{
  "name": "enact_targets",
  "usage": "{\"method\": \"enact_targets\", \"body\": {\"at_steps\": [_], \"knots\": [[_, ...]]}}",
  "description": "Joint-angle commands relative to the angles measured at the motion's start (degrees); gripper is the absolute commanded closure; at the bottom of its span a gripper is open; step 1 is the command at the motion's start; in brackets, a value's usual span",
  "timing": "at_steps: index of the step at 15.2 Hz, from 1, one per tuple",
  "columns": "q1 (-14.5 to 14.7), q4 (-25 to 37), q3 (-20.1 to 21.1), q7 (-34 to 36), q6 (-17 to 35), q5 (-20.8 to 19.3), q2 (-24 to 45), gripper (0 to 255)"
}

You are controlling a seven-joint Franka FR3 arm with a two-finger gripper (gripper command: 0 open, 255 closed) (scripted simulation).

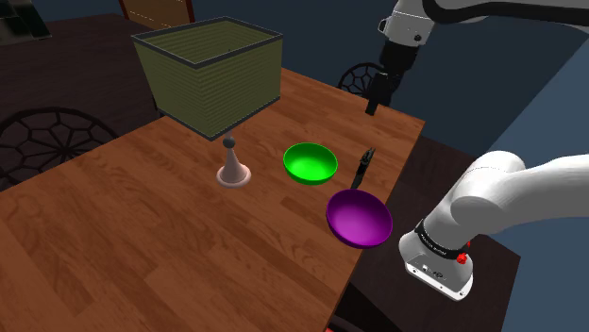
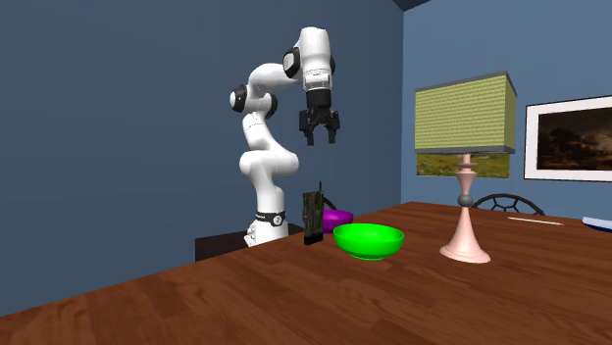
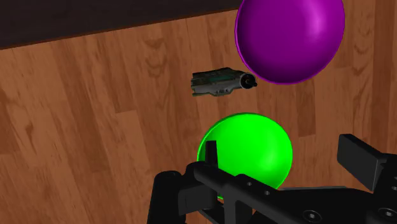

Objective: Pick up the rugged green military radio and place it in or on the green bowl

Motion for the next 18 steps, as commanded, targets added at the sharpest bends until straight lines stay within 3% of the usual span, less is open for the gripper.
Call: {"method": "enact_targets", "body": {"at_steps": [1,10,18], "knots": [[0.0,0.0,0.0,0.0,0.0,0.0,0.0,0],[-10.4,-19.4,15.0,40.7,11.0,9.1,-8.5,0],[-9.8,-24.9,17.0,41.4,17.7,11.2,-7.2,0]]}}
